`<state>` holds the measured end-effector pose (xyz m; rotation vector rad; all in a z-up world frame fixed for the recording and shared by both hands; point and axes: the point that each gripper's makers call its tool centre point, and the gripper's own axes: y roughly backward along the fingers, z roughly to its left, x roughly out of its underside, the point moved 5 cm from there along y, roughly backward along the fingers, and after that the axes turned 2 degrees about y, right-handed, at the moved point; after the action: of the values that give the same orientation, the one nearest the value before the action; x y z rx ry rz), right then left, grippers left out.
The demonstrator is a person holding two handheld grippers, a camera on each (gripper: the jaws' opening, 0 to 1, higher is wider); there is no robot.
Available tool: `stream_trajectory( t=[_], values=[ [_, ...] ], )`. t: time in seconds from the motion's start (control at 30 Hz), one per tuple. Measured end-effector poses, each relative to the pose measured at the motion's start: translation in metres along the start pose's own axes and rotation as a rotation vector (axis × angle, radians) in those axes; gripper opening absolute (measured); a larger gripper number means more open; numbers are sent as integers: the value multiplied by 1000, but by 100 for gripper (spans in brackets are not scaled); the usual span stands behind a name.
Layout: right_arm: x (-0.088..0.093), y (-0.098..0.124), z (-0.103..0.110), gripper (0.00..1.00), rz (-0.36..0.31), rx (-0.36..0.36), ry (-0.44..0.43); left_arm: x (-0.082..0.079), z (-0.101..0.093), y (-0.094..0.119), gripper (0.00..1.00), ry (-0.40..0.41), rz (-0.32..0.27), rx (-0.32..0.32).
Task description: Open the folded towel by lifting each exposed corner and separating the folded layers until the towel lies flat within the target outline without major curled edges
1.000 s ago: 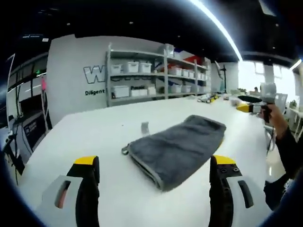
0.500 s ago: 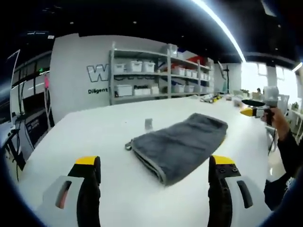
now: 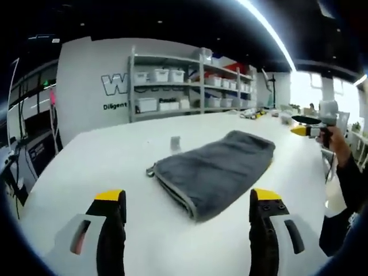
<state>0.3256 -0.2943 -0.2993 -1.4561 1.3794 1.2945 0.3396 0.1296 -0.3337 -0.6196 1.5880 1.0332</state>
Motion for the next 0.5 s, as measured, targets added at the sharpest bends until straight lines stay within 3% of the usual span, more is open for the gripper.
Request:
stream_trajectory(
  t=[0.4,0.5],
  values=[
    [8,-21,18,87,5,-67,-8,12,8,-14,71,26,50,26],
    [11,-24,20,86,17,-76,-7,14,6,-16,62,28,58,42]
  ],
)
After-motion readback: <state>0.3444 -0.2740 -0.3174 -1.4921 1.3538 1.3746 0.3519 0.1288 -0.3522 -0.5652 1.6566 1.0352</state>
